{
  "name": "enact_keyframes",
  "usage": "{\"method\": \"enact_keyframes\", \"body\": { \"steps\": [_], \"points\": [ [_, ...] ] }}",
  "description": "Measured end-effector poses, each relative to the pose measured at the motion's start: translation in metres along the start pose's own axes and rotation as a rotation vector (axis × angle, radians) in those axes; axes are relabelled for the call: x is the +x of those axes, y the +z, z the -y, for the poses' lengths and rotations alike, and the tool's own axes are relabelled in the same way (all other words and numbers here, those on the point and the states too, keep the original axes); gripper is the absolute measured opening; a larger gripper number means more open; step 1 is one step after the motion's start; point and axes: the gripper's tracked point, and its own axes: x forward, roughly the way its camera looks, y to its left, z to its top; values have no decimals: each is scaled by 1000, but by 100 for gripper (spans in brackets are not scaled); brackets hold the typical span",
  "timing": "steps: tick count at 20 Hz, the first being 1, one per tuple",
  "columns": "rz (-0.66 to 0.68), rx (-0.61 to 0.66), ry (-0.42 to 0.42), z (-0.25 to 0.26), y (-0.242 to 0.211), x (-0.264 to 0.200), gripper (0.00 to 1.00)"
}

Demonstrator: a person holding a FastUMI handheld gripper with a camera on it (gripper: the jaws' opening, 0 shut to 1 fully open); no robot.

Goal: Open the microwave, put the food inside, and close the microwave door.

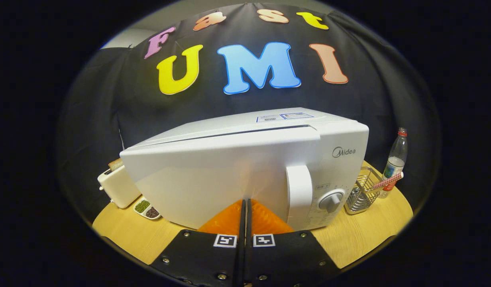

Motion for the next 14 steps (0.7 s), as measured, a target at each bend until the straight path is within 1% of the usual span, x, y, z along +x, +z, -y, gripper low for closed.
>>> {"method": "enact_keyframes", "body": {
  "steps": [2,4,6,7,9,10,14],
  "points": [
    [11,-17,-14,1,3,2,1],
    [18,-7,-31,3,5,8,1],
    [-4,27,-40,2,3,6,1],
    [3,6,-51,5,5,6,1],
    [22,2,-52,0,13,-6,1],
    [42,-10,-60,1,19,-14,5],
    [104,-52,-79,-5,37,-54,6]
  ]
}}
